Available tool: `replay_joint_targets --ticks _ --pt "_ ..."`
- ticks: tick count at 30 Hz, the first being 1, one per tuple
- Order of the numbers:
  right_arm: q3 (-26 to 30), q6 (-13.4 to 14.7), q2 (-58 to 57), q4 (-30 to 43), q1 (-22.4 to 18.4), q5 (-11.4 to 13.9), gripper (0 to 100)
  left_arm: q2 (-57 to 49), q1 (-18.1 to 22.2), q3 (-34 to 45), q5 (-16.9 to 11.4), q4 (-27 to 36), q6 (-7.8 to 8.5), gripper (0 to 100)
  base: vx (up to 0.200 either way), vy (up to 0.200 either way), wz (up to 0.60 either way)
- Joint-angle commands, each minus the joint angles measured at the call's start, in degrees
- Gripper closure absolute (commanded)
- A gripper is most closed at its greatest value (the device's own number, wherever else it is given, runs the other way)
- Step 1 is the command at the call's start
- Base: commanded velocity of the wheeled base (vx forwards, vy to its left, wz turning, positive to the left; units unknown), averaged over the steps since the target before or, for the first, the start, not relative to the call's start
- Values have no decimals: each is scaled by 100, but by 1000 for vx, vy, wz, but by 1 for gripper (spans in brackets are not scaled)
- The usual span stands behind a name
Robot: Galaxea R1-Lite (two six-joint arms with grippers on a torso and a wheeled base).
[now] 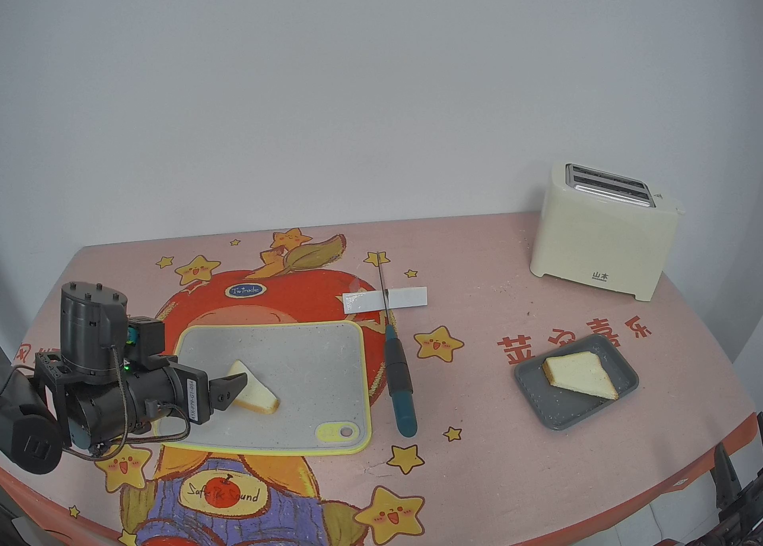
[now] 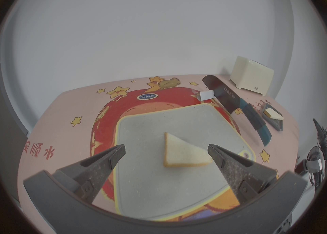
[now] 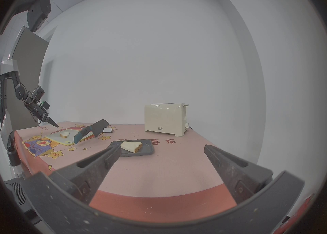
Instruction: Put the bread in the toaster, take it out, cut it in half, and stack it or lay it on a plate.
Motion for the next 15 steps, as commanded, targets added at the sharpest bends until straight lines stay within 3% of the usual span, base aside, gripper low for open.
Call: replay_joint_targets --ticks 1,8,9,15 --pt "101 2 -93 -4 2 1 0 176 22 -16 17 -14 -1 0 0 0 0" --pt "101 2 -93 -4 2 1 0 316 57 -51 17 -23 -36 0 0 0 0" --pt "101 2 -93 -4 2 1 0 457 57 -86 131 -23 -115 0 0 0 0" --pt "101 2 -93 -4 2 1 0 501 57 -104 237 -23 -133 0 0 0 0"
